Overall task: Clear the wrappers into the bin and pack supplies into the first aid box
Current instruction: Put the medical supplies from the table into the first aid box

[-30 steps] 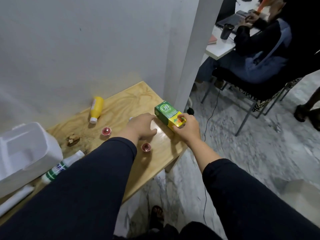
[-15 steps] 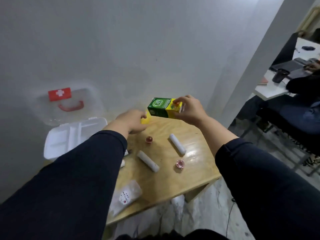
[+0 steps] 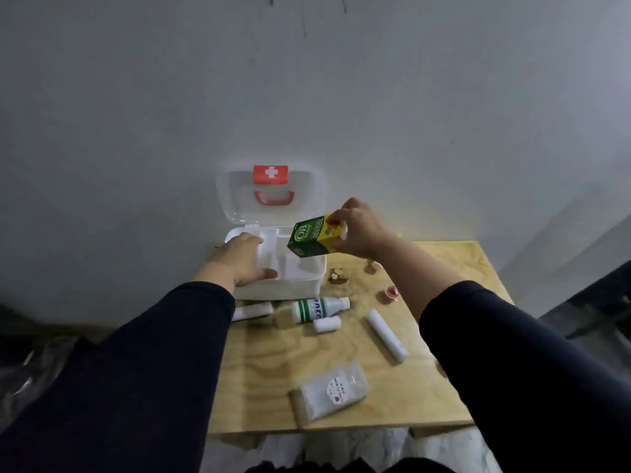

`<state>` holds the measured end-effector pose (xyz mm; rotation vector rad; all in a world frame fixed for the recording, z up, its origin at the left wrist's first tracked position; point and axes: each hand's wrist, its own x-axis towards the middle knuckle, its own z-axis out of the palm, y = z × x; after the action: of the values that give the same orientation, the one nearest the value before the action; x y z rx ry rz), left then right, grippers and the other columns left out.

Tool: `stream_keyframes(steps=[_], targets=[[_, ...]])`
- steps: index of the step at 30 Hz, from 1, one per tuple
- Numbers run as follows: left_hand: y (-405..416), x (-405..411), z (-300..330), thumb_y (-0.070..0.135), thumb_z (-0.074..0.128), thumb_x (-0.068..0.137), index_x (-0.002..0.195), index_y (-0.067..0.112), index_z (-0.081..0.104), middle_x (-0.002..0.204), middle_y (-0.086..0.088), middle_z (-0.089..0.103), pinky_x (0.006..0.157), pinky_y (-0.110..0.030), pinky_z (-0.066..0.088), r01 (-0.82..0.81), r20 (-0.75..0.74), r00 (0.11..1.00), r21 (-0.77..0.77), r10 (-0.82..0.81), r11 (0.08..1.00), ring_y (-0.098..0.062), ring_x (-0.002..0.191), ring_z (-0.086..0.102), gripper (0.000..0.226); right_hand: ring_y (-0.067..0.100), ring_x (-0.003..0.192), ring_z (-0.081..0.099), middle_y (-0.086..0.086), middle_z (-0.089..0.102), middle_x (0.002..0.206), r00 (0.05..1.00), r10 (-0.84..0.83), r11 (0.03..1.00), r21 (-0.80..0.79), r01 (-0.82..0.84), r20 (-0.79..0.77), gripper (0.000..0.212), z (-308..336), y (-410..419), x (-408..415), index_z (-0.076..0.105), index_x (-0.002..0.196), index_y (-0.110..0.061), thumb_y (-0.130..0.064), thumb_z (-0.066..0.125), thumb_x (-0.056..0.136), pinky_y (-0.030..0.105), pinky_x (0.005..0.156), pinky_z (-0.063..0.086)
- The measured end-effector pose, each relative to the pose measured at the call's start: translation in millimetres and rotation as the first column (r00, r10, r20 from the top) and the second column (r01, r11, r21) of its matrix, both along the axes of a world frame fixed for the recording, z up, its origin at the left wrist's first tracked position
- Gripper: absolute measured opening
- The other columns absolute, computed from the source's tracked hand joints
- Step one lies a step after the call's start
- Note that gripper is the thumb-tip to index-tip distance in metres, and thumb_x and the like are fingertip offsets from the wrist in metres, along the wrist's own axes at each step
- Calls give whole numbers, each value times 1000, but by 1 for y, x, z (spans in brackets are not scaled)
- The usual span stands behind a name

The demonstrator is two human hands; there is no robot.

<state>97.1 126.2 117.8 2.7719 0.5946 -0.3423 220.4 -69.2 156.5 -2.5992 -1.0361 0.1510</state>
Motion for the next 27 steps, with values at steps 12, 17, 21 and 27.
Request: stream_keyframes(steps=[12, 17, 21, 27], targets=[[33, -14, -31, 62, 48, 87, 142, 17, 37, 152, -2, 37, 104, -39, 38, 114, -29, 993, 32, -113, 993, -26, 136, 39, 72, 26, 110, 55, 11, 51, 123, 988, -68, 992, -115, 52, -141, 42, -70, 89, -8, 61, 120, -14, -9, 66, 78, 30, 94, 45], [37, -15, -41, 63, 45, 88, 147, 19, 30, 155, -1, 32, 115, -36, 26, 137, 17, 990, 44, -138, 990, -22, 142, 31, 75, 26, 112, 56, 9, 56, 122, 980, -131, 988, -105, 116, -149, 42, -95, 112, -11, 62, 121, -17, -5, 63, 81, 31, 100, 43], [40, -18, -44, 62, 43, 89, 150, 16, 26, 158, -2, 25, 120, -36, 18, 145, 37, 989, 28, -146, 989, -22, 146, 23, 78, 31, 108, 59, 13, 50, 131, 954, -227, 972, -100, 211, -196, 46, -108, 126, -15, 61, 124, -17, 5, 56, 83, 33, 94, 47], [35, -18, -33, 60, 43, 90, 147, 15, 29, 153, -4, 33, 112, -37, 30, 163, 14, 986, 82, -164, 983, -26, 139, 32, 74, 31, 115, 55, 13, 44, 137, 937, -278, 960, -67, 270, -209, 48, -105, 121, -14, 57, 129, -14, 6, 54, 85, 32, 94, 47]])
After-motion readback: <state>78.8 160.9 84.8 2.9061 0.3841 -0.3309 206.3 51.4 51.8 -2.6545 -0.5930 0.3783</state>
